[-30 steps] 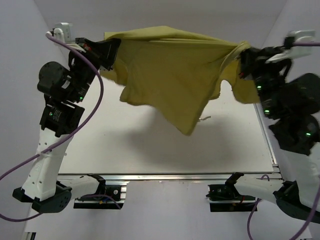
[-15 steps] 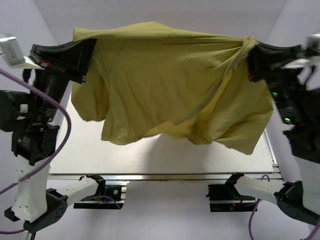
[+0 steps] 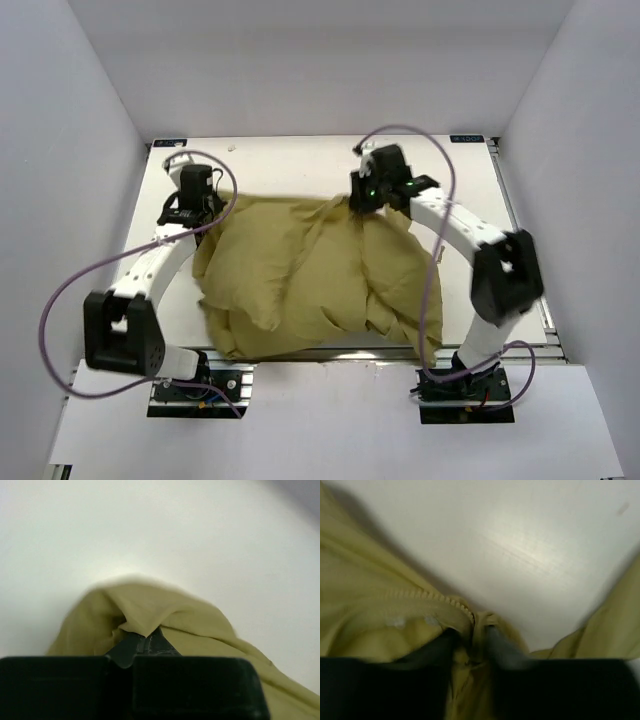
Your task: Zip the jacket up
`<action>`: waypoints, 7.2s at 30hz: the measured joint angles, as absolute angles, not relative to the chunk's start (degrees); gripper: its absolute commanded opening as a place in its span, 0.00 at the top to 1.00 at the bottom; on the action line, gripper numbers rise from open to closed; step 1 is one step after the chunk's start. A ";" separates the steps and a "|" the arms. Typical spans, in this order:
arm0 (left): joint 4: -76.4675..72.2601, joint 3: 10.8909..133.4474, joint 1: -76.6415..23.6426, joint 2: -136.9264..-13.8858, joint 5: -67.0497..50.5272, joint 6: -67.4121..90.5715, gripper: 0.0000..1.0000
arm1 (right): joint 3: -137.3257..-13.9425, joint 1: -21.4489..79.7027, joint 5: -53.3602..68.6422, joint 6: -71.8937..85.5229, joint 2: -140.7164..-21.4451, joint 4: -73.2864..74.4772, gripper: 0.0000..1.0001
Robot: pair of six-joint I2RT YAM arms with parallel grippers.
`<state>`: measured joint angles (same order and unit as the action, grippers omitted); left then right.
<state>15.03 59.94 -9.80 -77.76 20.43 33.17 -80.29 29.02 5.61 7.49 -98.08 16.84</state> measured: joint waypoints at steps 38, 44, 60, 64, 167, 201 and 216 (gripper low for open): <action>12.95 48.03 -17.39 -88.31 -1.10 32.67 0.02 | -64.01 5.26 -14.61 15.07 -99.48 32.45 1.00; 11.51 51.29 -17.28 -94.65 2.09 31.48 0.02 | -76.27 5.39 -4.67 10.00 -99.39 33.58 1.00; 8.38 55.51 -7.33 -99.83 10.83 33.50 0.02 | -128.01 8.19 16.80 10.35 -130.65 17.91 0.63; 9.13 57.41 -7.22 -100.92 11.11 33.63 0.02 | -137.99 8.82 18.33 11.94 -143.74 13.74 0.11; 18.90 105.73 -29.10 -134.06 -19.73 9.08 1.00 | -50.70 23.24 10.96 6.24 -70.63 26.50 1.00; 18.11 132.66 -20.08 -148.66 -2.72 32.38 0.02 | -61.73 57.28 42.98 11.00 -78.17 25.54 0.11; 20.58 82.24 -20.97 -93.60 3.84 25.89 0.02 | -59.90 28.21 7.14 18.11 -82.08 30.92 0.11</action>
